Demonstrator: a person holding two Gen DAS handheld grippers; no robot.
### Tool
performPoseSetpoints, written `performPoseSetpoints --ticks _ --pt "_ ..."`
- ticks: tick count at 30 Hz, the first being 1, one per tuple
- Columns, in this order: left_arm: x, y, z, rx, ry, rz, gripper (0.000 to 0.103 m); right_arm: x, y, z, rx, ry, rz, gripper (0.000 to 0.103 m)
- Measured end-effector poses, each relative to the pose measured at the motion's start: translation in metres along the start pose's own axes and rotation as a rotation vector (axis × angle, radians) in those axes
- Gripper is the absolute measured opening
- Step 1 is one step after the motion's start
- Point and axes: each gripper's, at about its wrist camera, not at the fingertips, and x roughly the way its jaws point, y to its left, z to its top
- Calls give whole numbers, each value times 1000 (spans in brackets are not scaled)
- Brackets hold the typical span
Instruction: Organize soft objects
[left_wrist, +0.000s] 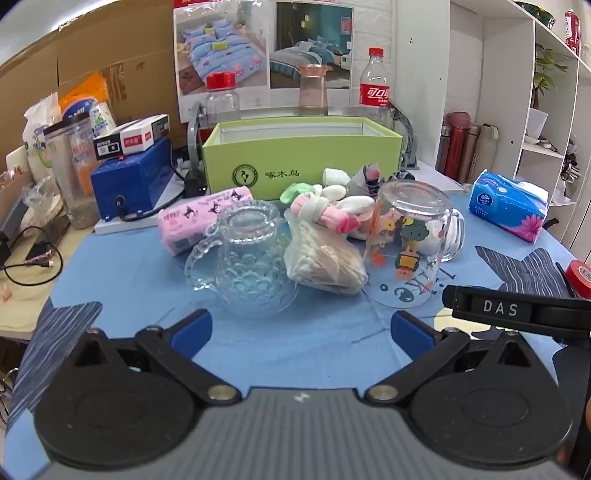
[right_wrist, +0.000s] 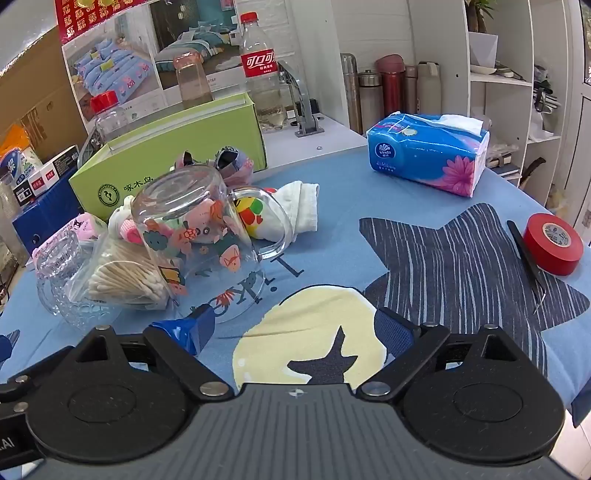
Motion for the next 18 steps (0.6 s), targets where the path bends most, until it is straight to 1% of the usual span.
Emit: performPoseSetpoints --ticks 7,9,18 --pt "0 -2 1 16 -8 2 103 0 0 0 -5 -3 -1 81" --pt "3 0 -1 -5 6 -1 103 1 2 -1 -5 -1 0 81" --pt "5 3 -2 -17 13 -1 103 2 2 1 -9 -2 -5 81"
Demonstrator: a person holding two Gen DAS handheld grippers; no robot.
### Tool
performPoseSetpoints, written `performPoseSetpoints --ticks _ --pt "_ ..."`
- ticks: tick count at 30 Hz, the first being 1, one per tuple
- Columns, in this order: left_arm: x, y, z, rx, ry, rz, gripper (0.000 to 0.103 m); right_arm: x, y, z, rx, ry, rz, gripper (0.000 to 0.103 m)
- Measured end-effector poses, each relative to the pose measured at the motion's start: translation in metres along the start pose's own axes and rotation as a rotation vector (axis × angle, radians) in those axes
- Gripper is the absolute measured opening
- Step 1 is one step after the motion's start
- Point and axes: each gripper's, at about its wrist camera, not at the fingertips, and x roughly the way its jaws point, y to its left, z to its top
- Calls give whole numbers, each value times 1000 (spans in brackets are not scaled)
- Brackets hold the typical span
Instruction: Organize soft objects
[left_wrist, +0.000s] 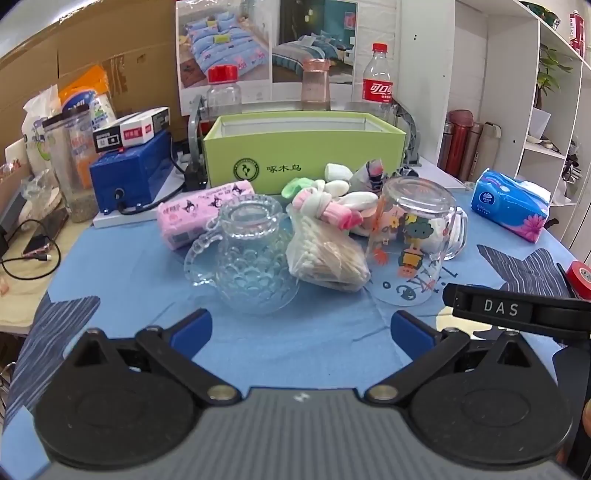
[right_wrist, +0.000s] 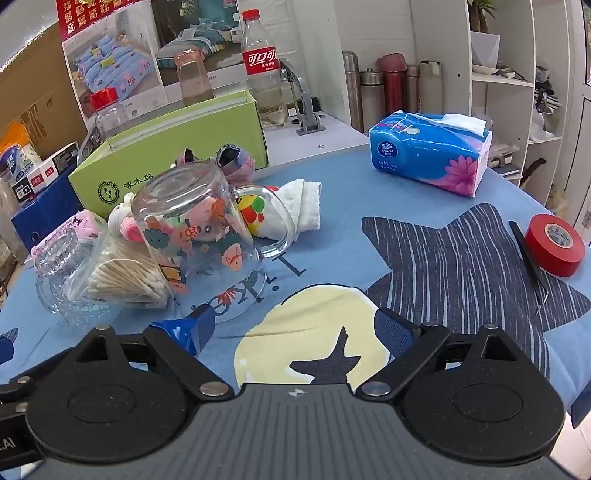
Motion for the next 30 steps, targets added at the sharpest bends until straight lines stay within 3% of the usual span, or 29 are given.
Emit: performPoseSetpoints --ticks 30 --pt "1 0 0 -1 11 -7 103 -5 -6 4 93 -19 7 81"
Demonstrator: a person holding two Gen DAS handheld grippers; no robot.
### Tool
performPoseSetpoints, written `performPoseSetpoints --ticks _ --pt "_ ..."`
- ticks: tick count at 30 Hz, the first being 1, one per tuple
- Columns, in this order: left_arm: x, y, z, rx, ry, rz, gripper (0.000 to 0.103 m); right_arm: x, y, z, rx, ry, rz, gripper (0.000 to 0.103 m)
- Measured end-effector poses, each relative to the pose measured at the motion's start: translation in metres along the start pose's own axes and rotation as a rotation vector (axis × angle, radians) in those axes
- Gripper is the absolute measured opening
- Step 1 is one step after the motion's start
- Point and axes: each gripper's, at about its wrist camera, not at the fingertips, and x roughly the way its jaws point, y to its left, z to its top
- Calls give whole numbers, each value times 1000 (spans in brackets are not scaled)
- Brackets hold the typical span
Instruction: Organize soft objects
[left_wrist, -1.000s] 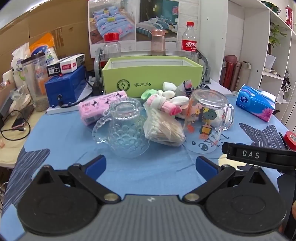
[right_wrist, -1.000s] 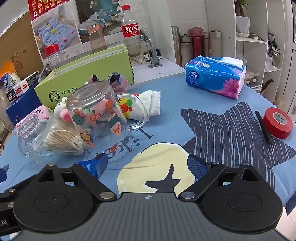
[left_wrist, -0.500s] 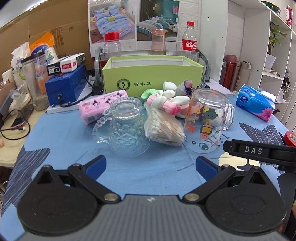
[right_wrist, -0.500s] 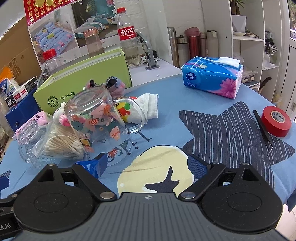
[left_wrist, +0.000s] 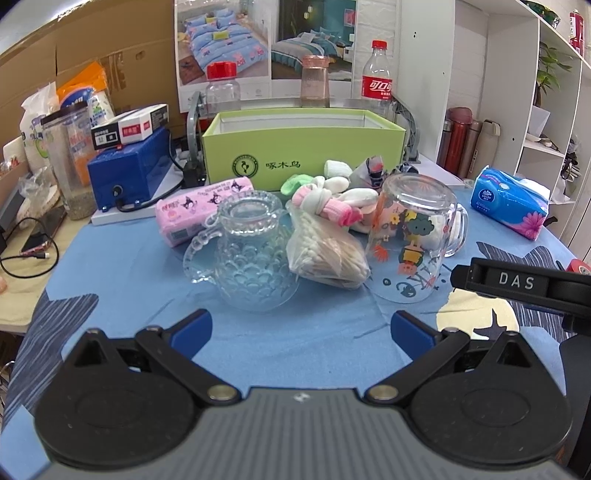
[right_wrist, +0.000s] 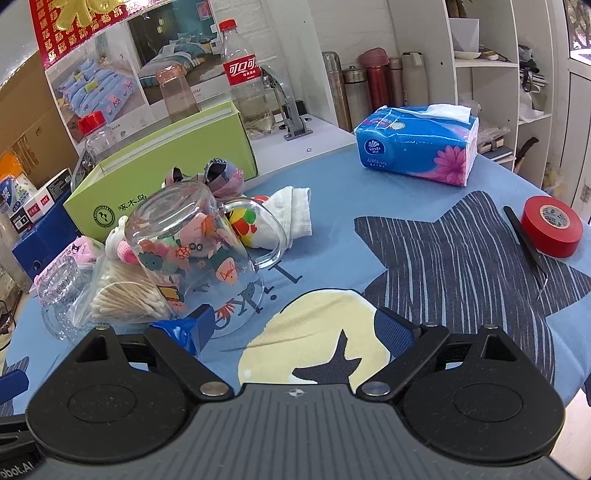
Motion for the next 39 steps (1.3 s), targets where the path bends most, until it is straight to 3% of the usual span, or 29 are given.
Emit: performPoseSetpoints --ticks 18,23,31,39 --pt "0 2 0 4 5 -1 103 1 4 -1 -37 21 -2 81" --pt "-13 25 3 6 -5 35 103 -2 3 2 -52 21 -4 81" --pt "-29 97 53 -113 -61 103 102 -12 -13 20 -76 31 -43 81" --pt "36 118 117 -147 7 143 102 1 -18 48 -110 35 -96 81"
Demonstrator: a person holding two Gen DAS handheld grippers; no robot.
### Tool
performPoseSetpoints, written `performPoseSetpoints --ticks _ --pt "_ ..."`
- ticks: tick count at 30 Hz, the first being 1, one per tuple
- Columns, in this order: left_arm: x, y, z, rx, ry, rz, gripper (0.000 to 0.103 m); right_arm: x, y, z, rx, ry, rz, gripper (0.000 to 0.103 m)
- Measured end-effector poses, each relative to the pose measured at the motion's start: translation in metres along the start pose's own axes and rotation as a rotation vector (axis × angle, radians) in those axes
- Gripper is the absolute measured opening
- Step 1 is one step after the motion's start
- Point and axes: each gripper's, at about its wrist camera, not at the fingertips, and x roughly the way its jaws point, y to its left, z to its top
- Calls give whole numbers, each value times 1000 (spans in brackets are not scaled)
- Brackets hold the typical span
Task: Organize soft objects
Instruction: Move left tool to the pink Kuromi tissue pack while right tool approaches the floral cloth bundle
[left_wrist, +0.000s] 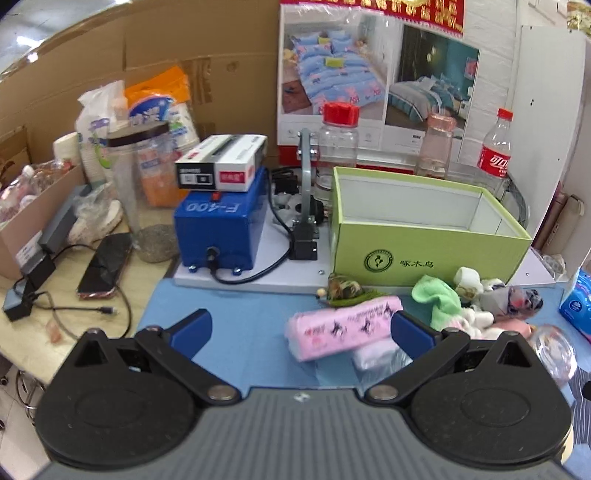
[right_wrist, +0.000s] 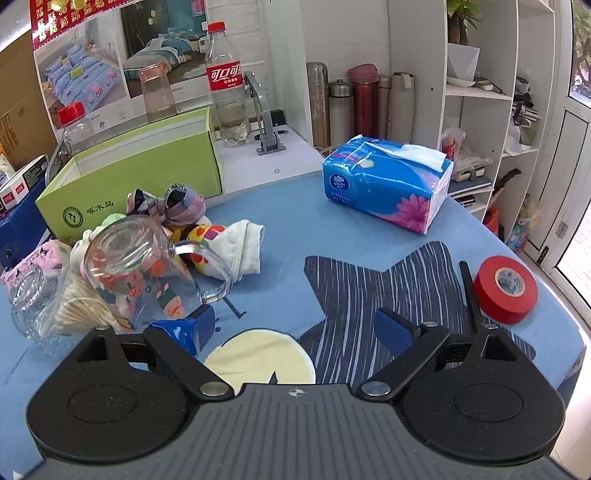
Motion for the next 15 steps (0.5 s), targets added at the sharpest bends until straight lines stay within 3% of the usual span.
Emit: performPoseSetpoints --ticks 4,9,11,15 --pt "35 -19 19 26 59 -64 102 9 0 13 -2 -5 -1 81" --pt "87 -44 32 89 214 -186 102 28 1 26 -13 11 -10 81" --pt "105 -46 31 110 273 -187 102 35 0 28 -11 20 -9 81" --pt "121 -30 20 94 318 -115 102 44 -1 31 -4 37 -3 80"
